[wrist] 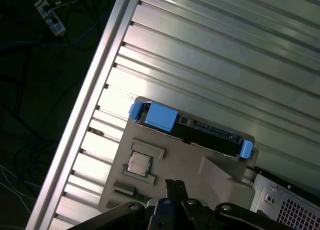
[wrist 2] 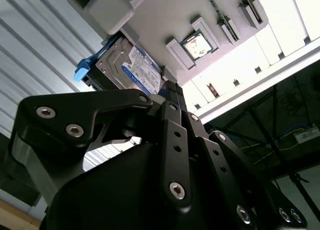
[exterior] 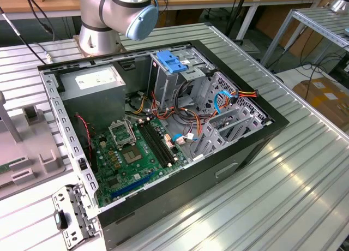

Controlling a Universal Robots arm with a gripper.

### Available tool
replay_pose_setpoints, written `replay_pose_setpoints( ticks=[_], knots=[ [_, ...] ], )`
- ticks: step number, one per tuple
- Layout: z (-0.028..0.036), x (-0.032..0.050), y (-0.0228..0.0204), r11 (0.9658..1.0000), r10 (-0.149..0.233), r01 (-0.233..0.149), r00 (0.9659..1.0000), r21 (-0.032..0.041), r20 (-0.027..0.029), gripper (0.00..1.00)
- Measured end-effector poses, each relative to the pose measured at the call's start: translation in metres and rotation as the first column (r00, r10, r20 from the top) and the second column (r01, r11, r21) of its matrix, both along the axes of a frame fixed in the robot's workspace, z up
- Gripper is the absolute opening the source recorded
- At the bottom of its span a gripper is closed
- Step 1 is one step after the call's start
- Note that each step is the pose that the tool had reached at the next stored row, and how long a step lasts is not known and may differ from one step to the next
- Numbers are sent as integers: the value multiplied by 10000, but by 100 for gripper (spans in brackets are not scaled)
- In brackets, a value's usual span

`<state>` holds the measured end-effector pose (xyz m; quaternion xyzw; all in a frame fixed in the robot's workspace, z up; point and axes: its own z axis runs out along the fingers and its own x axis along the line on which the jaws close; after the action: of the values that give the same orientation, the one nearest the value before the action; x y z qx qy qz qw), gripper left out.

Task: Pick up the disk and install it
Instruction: 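Pick up the disk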

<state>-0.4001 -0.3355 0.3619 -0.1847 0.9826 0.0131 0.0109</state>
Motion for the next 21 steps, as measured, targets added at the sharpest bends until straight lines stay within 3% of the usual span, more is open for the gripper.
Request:
replay_pose_setpoints(
  ticks=[12, 21],
  knots=[
    [0, 0, 0, 9983, 585, -585, 9983, 0, 0, 11],
    [0, 0, 0, 9941, 1083, -1083, 9941, 0, 0, 11]
  ],
)
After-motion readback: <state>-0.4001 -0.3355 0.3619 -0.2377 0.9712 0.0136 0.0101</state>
